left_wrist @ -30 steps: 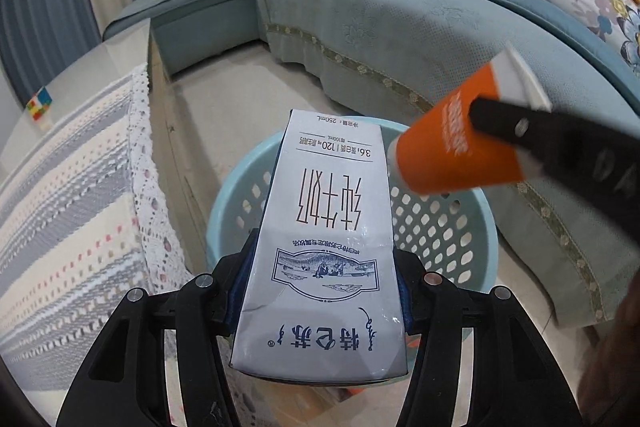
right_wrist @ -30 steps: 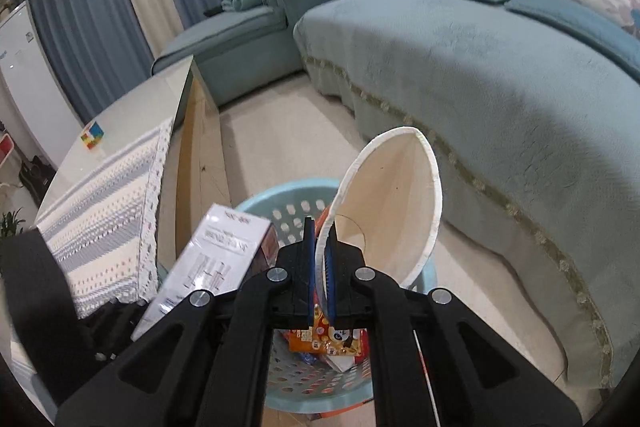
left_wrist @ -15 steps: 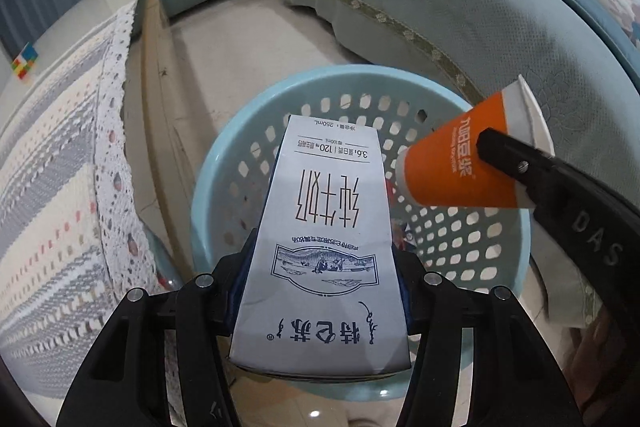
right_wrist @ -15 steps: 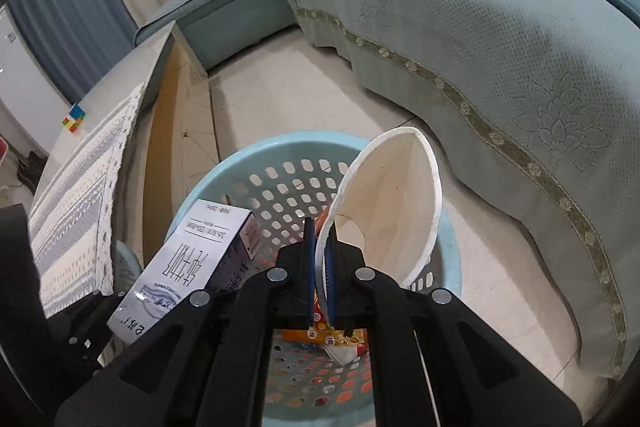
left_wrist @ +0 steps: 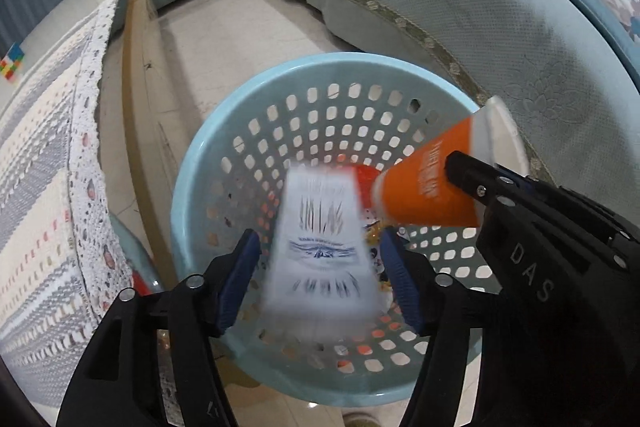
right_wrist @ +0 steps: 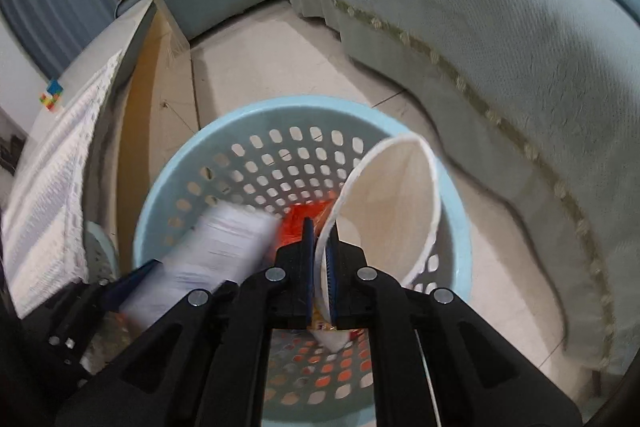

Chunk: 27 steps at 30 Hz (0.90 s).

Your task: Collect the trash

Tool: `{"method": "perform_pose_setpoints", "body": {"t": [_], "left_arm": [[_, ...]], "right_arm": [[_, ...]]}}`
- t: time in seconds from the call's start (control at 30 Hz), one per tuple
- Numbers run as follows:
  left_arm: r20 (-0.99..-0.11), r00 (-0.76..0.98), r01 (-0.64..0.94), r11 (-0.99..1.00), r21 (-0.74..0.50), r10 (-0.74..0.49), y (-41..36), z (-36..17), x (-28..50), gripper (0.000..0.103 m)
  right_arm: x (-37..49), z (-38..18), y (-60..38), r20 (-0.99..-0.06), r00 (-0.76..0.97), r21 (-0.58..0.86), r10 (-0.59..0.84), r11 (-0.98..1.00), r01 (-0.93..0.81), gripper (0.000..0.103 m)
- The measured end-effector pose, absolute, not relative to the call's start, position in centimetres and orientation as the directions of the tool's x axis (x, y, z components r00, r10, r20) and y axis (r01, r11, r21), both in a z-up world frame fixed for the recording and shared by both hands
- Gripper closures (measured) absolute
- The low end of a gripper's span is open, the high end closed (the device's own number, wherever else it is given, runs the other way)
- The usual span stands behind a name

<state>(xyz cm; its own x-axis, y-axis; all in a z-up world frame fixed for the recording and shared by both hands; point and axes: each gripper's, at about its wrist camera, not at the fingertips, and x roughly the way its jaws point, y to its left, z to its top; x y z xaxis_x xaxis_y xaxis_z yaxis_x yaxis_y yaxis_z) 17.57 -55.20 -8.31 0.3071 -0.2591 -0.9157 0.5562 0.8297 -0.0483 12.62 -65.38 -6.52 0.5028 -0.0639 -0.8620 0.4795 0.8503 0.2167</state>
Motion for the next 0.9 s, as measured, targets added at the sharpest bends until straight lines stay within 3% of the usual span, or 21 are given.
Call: {"method": "perform_pose_setpoints", "body": {"t": [0.23, 0.3, 0.37, 0.6, 0.67, 0.73, 0.9], "left_arm": [[-0.901, 0.330, 0.554, 0.831, -0.057, -0.282, -54.5, -7.5, 17.2, 0.037], [-0.888, 0.359, 0.545, 0.837, -0.051, -0.288, -54.1, -6.8, 17.0, 0.030], [-0.872, 0.392, 0.532, 0.846, -0.043, -0.291, -53.7, -6.1, 16.7, 0.026], [-0.824, 0.461, 0.488, 0.869, -0.075, -0.330, -49.9, -1.6, 15.0, 0.025], [-0.782, 0.529, 0.485, 0.873, -0.040, -0.329, -47.8, 0.8, 13.9, 0.018], [-0.709, 0.626, 0.476, 0.879, 0.017, -0.325, -45.6, 3.3, 12.5, 0.012], [-0.575, 0.757, 0.405, 0.913, 0.043, -0.309, -39.4, 8.7, 10.0, 0.008]], "right_arm": [[11.9, -5.0, -66.2, -0.850, 0.522, 0.253, -0.070, 0.816, 0.520, 0.097], [11.7, -4.4, -66.3, -0.844, 0.533, 0.272, -0.059, 0.810, 0.520, 0.088], [11.6, -3.8, -66.3, -0.840, 0.539, 0.271, -0.064, 0.811, 0.518, 0.072], [10.7, 0.4, -64.7, -0.798, 0.595, 0.275, -0.094, 0.821, 0.499, 0.051], [10.3, 2.3, -63.6, -0.768, 0.632, 0.290, -0.100, 0.826, 0.483, 0.027], [9.7, 4.8, -61.9, -0.718, 0.688, 0.301, -0.109, 0.842, 0.447, 0.011], [7.2, 10.1, -55.4, -0.571, 0.804, 0.241, -0.163, 0.903, 0.355, 0.008]]}}
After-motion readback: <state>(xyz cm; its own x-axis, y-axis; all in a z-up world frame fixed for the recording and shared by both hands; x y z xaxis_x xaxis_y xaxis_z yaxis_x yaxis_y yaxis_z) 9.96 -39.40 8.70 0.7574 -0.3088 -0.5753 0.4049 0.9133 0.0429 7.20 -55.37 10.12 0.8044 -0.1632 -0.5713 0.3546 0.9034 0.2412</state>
